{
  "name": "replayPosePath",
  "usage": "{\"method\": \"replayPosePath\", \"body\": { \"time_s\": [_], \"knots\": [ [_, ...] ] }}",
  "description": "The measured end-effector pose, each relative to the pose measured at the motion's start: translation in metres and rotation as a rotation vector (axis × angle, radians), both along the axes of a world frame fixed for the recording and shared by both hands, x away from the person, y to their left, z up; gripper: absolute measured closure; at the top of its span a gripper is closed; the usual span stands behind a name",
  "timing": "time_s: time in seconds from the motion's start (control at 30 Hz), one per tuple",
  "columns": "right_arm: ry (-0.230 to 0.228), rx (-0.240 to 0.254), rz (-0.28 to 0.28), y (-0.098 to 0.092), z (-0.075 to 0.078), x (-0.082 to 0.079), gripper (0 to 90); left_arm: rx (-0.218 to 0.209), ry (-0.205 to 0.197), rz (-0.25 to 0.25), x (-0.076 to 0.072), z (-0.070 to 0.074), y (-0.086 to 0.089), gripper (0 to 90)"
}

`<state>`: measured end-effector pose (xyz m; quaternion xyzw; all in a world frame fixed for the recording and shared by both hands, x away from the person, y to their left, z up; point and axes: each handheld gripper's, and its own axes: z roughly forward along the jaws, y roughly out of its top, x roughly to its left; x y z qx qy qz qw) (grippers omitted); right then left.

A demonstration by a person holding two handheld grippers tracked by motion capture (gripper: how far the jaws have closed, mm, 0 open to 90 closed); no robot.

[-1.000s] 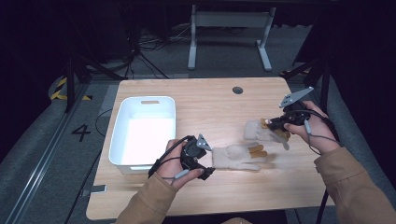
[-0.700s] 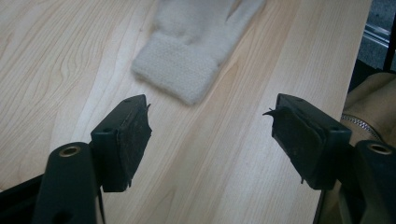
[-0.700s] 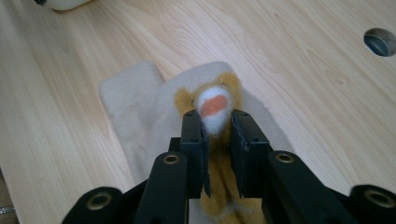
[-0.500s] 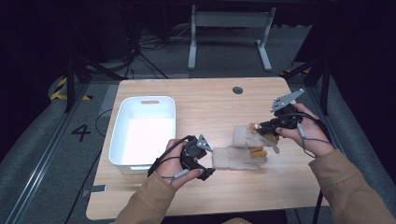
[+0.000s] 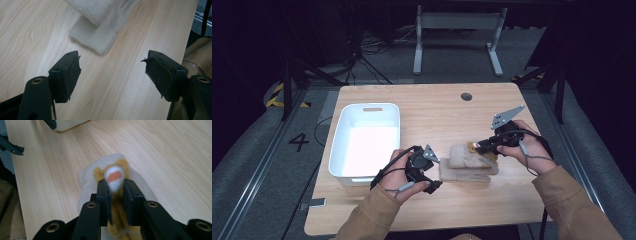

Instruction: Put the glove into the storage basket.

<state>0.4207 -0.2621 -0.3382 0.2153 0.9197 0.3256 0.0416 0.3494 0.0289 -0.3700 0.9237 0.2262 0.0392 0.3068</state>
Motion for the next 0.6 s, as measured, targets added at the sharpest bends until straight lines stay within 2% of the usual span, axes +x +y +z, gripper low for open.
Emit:
{"method": "replayPosePath", "body": {
  "time_s": [0.17, 0.33, 0.53, 0.6],
  "knots": [
    [0.016, 0.038, 0.015, 0.006, -0.012, -0.002, 76.4, 0.003, 0.002, 0.005, 0.0, -0.001, 0.0, 28.2],
    [0.027, 0.05, 0.022, 0.009, -0.018, -0.003, 76.4, 0.001, 0.004, -0.013, -0.001, -0.001, -0.002, 28.3],
    [0.055, 0.09, 0.032, 0.01, -0.03, -0.003, 76.3, 0.003, 0.002, -0.009, -0.001, -0.001, -0.002, 28.2],
    [0.058, 0.09, 0.032, 0.01, -0.031, -0.003, 76.3, 0.0, 0.003, -0.014, -0.001, -0.001, -0.002, 28.2]
  ]
}}
